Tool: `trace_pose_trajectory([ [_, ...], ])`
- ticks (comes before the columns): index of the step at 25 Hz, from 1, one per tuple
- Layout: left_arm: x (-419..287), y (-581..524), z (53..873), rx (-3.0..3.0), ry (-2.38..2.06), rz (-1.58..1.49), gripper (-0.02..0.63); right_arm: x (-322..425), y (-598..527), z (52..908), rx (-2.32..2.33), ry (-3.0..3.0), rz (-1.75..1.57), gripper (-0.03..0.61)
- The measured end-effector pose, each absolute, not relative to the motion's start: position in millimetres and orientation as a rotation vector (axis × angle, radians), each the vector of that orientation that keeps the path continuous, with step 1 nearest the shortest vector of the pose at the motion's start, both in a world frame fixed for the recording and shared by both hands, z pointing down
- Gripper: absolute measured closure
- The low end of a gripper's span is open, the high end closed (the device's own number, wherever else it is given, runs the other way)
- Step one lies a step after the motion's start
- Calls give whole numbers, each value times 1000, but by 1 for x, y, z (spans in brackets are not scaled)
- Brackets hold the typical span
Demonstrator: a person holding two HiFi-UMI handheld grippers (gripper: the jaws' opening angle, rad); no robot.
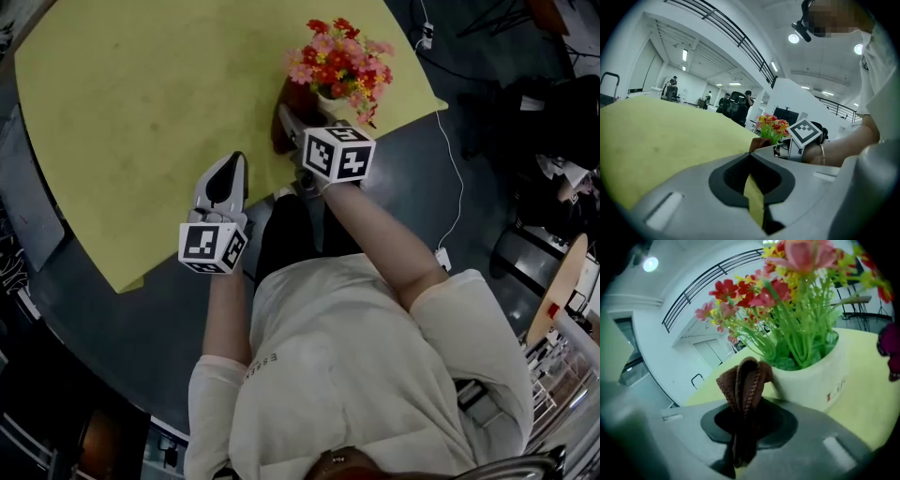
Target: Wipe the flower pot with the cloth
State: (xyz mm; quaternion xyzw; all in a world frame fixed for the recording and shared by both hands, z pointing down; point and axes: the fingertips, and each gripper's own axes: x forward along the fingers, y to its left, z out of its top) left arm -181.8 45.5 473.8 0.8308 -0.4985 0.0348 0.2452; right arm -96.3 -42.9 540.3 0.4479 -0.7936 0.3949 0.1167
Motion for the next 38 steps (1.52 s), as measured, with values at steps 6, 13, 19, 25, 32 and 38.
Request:
trace_pose_trajectory([
  [6,-163,40,478,2309,-1319,133,598,-70,-29,542,1347,-2289,1190,518],
  [13,-135,36,477,2342,-1264,142,598,-32,-13,544,1367,-2240,1219,518],
  [19,-115,29,486,2347,-1221,159,598,-3,0,548,1365,-2207,1255,518],
  [25,-97,12,485,2381,-1215,200,598,55,2,554,1431,-2145,1362,518],
  [32,-71,-7,482,2450,-1166,243,597,136,-48,528,1502,-2146,1050,518],
  [38,-48,-22,493,2470,-1165,323,418,133,-96,502,1281,-2253,744,518],
])
